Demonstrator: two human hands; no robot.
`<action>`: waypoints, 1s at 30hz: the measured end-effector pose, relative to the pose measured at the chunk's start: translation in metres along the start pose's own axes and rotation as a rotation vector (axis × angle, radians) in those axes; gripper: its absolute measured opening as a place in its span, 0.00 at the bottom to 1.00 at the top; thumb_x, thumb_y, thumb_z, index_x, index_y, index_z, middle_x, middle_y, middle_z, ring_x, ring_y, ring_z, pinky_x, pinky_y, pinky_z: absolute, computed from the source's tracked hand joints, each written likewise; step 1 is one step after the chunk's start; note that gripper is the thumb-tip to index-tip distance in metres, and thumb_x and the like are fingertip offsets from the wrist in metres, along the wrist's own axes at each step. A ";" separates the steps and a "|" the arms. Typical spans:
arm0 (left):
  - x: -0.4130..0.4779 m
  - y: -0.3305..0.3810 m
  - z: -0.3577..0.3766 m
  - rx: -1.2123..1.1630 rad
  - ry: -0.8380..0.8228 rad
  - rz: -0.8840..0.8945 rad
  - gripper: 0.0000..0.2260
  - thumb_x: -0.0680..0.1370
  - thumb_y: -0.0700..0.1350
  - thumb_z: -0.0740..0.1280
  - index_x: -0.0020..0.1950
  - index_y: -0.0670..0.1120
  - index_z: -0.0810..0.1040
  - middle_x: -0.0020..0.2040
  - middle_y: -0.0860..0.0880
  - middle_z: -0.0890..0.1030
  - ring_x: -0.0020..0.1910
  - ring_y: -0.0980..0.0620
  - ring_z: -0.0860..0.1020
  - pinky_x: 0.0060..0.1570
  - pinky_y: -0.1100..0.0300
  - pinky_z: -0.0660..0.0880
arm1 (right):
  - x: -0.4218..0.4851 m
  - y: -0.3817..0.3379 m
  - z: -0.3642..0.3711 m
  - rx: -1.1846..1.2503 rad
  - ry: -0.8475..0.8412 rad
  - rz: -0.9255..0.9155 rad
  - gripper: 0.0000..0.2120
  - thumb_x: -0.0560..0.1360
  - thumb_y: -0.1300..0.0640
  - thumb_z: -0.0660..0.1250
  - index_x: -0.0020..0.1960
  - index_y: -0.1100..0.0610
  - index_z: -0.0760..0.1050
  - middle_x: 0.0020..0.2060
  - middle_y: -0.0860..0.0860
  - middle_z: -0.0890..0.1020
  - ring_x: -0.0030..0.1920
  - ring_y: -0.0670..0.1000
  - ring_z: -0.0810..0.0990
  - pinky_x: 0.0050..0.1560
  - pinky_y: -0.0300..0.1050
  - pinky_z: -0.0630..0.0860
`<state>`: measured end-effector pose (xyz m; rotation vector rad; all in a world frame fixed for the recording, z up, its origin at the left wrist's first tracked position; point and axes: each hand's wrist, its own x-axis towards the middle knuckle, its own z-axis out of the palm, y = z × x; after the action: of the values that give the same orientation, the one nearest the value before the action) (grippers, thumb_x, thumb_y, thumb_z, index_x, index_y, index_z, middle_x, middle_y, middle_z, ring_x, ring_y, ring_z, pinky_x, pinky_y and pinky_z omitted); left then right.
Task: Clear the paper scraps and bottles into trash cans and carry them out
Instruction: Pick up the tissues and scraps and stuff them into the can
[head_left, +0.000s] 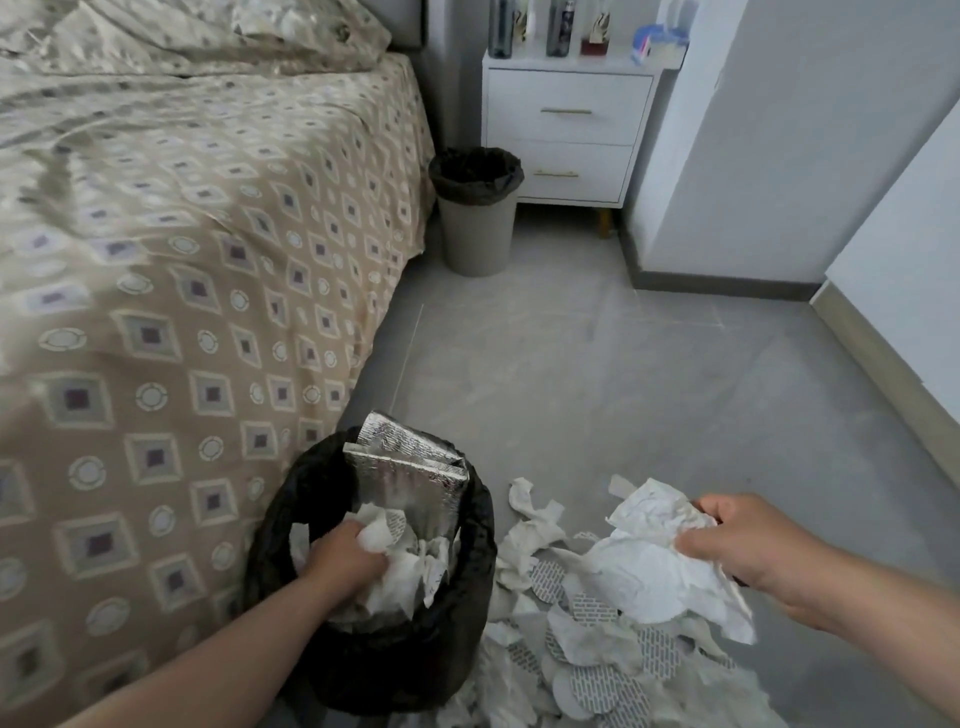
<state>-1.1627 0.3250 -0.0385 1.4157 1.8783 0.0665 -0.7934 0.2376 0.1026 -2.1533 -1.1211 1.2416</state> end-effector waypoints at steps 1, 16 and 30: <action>0.006 -0.001 0.003 0.055 -0.012 0.005 0.25 0.62 0.55 0.67 0.56 0.47 0.77 0.53 0.44 0.81 0.53 0.45 0.79 0.52 0.56 0.76 | 0.000 0.000 0.001 0.008 -0.006 0.006 0.09 0.69 0.70 0.66 0.33 0.59 0.74 0.18 0.46 0.73 0.17 0.42 0.68 0.21 0.32 0.63; -0.057 -0.032 -0.041 0.318 0.361 0.290 0.46 0.63 0.72 0.42 0.77 0.49 0.55 0.77 0.46 0.55 0.75 0.47 0.55 0.72 0.53 0.55 | -0.015 -0.090 0.065 0.190 -0.207 -0.213 0.06 0.71 0.70 0.68 0.43 0.60 0.80 0.37 0.57 0.85 0.36 0.54 0.82 0.40 0.48 0.77; -0.055 -0.077 -0.035 -0.147 0.229 0.369 0.38 0.68 0.51 0.55 0.77 0.51 0.47 0.74 0.60 0.46 0.71 0.66 0.40 0.68 0.69 0.39 | 0.042 -0.116 0.240 -0.435 -0.205 -0.474 0.16 0.71 0.56 0.68 0.58 0.53 0.74 0.51 0.48 0.79 0.52 0.50 0.78 0.51 0.39 0.72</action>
<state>-1.2397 0.2634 -0.0205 1.6890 1.7238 0.5565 -1.0376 0.3303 0.0346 -1.8846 -2.0040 1.0825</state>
